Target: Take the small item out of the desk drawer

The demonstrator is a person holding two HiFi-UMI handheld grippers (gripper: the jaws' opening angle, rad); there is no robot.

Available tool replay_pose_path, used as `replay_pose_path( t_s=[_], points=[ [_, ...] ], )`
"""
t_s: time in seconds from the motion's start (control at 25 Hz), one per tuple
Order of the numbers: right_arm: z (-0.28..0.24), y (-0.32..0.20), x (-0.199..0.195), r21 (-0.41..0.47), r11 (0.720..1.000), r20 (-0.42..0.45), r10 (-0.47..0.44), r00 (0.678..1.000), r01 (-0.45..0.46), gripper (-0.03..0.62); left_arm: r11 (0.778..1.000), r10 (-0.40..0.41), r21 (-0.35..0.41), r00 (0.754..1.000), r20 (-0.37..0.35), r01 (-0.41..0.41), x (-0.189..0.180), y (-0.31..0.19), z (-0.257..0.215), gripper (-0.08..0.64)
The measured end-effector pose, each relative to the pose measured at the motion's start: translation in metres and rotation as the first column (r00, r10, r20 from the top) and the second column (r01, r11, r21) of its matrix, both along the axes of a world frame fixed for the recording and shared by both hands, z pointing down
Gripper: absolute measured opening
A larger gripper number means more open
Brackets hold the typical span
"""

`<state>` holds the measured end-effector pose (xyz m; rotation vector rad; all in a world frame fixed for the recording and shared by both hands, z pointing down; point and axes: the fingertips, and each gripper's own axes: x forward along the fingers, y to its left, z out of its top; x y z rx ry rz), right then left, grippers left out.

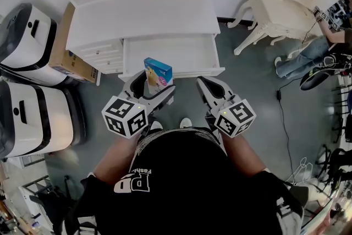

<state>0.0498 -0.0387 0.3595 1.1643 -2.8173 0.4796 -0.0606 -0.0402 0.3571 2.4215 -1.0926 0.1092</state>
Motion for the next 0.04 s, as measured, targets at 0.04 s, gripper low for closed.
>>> replay_pose_path(
  t_s=[0.04],
  points=[
    [-0.0002,-0.0001,0.0001,0.0,1.0,0.0,-0.001,1.0,0.001,0.006,1.0,0.0,0.0,1.0,0.0,0.0,0.0003,-0.0001,-0.0004,0.425]
  ],
)
